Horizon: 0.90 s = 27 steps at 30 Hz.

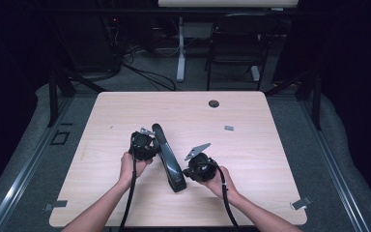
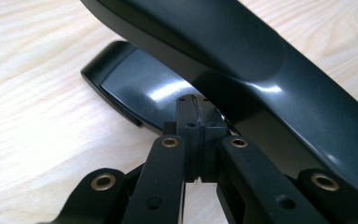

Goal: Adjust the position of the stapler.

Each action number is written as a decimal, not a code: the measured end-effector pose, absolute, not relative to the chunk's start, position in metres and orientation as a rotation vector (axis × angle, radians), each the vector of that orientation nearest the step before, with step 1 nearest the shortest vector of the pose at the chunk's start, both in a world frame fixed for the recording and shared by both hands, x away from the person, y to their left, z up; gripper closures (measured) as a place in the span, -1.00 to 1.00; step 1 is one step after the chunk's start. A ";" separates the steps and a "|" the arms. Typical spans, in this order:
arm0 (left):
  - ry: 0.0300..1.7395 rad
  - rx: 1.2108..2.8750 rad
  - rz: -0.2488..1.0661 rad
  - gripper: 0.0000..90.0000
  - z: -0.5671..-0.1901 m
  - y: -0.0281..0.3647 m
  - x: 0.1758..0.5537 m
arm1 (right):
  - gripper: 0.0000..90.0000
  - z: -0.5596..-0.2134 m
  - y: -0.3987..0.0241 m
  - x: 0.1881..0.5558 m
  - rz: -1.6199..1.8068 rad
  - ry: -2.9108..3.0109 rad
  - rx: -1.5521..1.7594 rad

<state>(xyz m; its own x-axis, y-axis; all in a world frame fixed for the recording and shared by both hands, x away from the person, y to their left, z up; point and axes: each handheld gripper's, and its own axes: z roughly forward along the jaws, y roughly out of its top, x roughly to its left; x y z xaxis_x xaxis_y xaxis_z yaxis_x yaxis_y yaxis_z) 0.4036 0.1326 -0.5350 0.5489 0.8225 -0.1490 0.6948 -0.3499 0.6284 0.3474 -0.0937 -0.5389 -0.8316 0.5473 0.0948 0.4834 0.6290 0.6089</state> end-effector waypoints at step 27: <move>1.049 2.222 0.092 1.00 -0.544 0.110 0.398 | 1.00 -0.543 -0.083 0.337 1.044 2.800 0.828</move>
<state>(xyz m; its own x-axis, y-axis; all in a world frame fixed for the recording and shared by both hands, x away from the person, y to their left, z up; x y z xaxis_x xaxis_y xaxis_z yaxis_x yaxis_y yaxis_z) 0.3982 0.1097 -0.5436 0.6742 0.7083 -0.2091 0.6611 -0.4527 0.5983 0.3374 -0.0830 -0.5431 -0.8566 0.4958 0.1430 0.4684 0.6308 0.6186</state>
